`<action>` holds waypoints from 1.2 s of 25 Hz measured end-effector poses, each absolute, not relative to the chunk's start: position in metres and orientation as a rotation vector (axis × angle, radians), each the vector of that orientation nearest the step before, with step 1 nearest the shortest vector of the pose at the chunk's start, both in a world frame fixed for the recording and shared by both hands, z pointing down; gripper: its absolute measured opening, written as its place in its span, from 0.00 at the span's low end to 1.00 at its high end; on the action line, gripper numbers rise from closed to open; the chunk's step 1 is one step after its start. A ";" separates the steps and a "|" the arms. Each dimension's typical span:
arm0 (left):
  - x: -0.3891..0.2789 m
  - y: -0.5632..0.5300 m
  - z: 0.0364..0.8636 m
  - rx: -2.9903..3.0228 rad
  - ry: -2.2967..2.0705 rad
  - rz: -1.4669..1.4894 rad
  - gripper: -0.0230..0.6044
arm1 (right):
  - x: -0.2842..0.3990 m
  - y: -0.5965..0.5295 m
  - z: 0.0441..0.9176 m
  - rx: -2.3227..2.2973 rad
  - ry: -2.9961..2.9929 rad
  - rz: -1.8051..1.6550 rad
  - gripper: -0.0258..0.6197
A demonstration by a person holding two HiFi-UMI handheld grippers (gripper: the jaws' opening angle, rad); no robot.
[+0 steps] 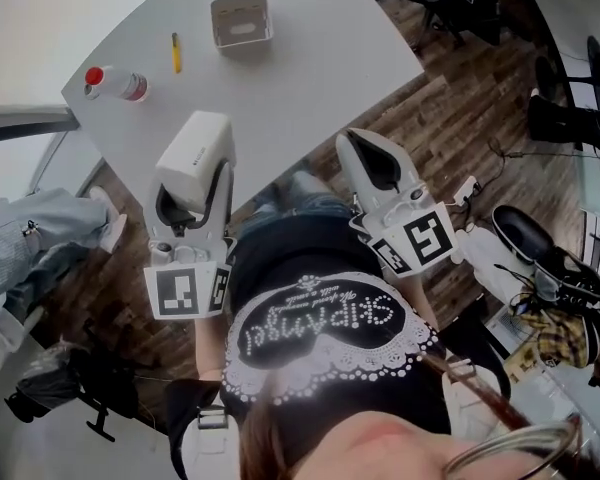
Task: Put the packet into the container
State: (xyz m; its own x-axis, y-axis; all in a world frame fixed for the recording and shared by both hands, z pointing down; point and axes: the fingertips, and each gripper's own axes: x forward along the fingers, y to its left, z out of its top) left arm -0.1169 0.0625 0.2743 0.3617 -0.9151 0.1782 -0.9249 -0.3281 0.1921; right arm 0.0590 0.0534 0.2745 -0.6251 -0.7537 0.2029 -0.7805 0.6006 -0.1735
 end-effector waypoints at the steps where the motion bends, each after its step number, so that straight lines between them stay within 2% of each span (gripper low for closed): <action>1: -0.114 0.056 0.273 2.365 -1.646 0.049 0.49 | 0.062 0.047 0.274 1.300 -2.713 0.376 0.04; 30: -0.069 -0.026 0.277 2.211 -1.830 0.003 0.49 | 0.120 -0.066 0.301 1.108 -2.708 0.395 0.04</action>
